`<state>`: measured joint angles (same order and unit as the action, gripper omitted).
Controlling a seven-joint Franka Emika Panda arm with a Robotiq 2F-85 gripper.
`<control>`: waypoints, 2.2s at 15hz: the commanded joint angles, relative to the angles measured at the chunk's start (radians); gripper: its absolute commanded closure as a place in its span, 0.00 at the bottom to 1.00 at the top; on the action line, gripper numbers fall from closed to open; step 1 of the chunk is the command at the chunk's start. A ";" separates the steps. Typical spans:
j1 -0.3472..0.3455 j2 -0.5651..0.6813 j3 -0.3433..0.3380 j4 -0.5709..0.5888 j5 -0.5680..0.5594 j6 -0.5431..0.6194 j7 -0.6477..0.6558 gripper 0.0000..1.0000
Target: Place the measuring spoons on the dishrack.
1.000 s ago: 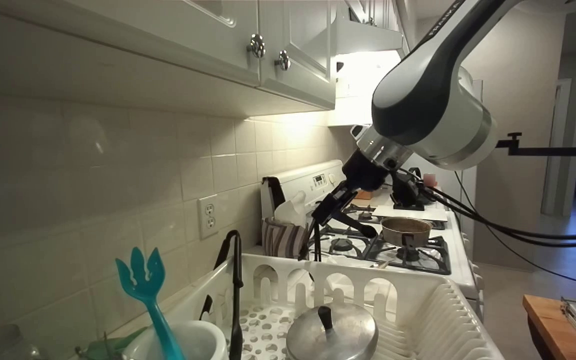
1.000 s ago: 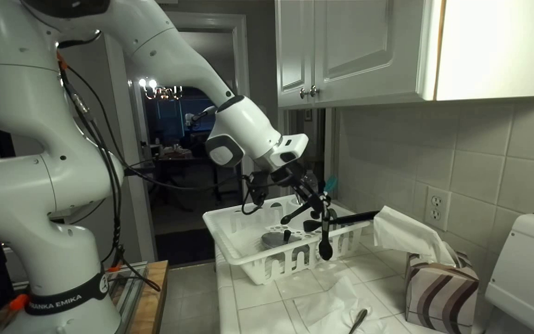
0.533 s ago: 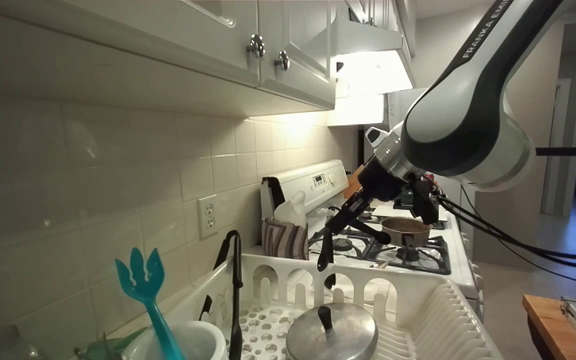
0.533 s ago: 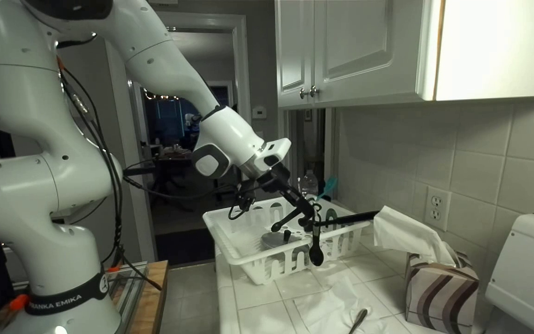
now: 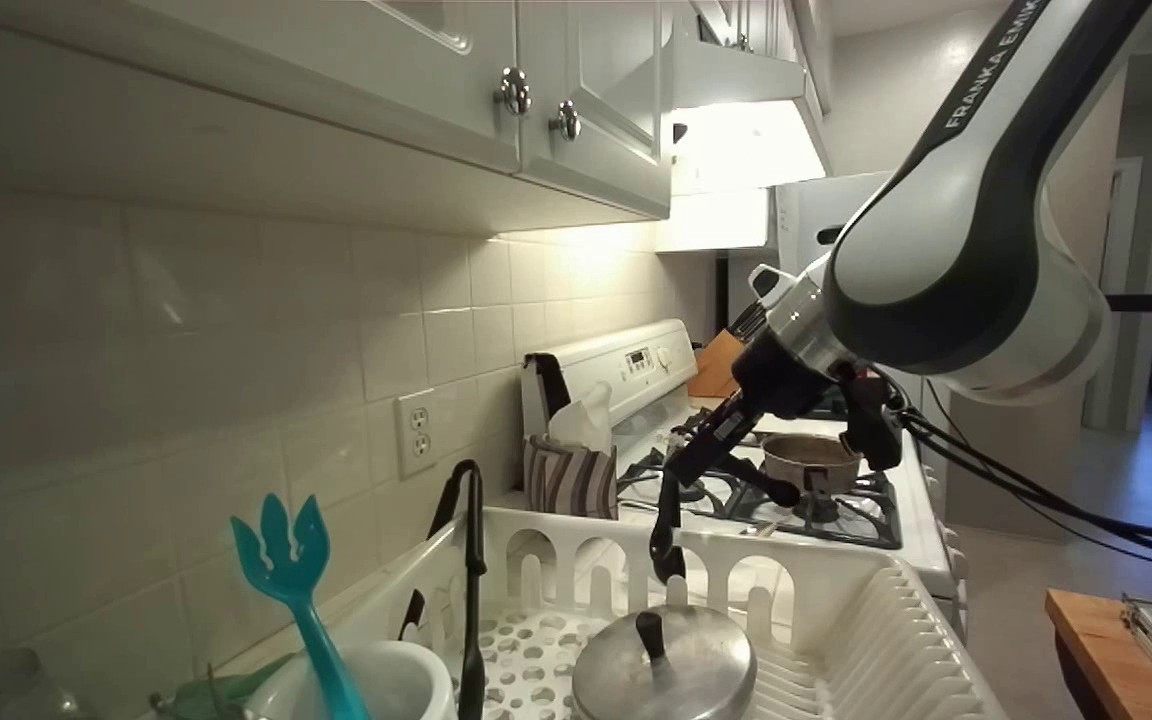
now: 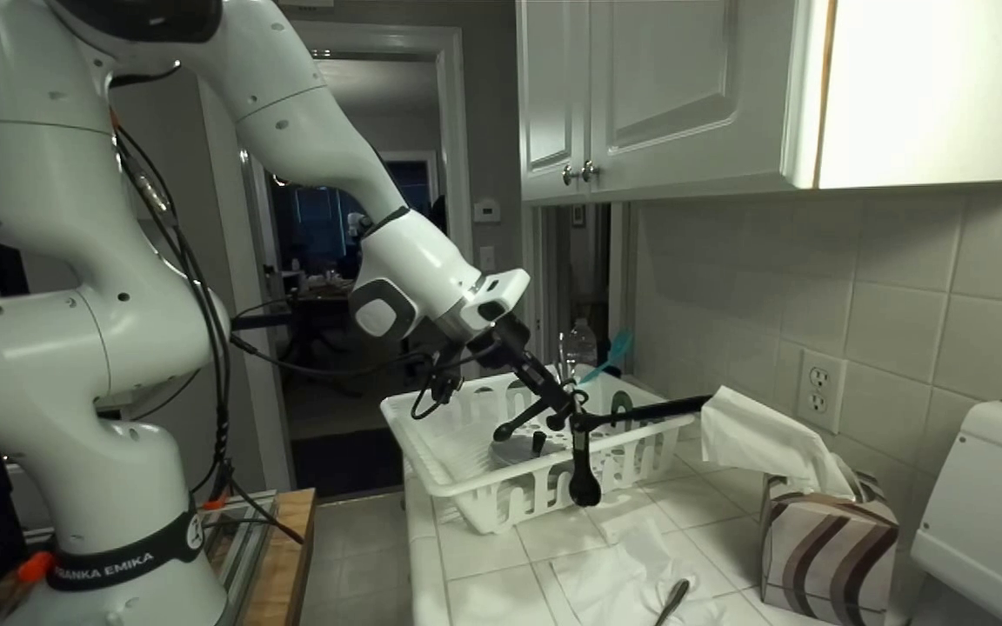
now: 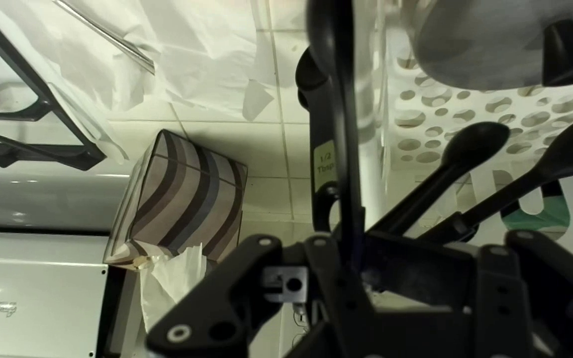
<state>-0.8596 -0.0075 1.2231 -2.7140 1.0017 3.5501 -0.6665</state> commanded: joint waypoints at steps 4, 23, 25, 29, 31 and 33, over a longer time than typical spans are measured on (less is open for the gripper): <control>0.036 0.117 -0.006 0.012 0.054 0.102 -0.029 1.00; 0.719 0.415 -0.611 0.187 -0.003 0.332 -0.044 1.00; 0.668 0.484 -0.556 0.239 0.029 0.376 -0.101 1.00; 0.932 0.432 -0.821 0.257 -0.013 0.278 0.033 0.73; 0.864 0.476 -0.742 0.295 0.030 0.316 -0.032 0.64; 0.868 0.476 -0.738 0.304 0.030 0.308 -0.029 0.50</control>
<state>-0.0022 0.4587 0.4846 -2.4409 1.0106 3.8630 -0.6915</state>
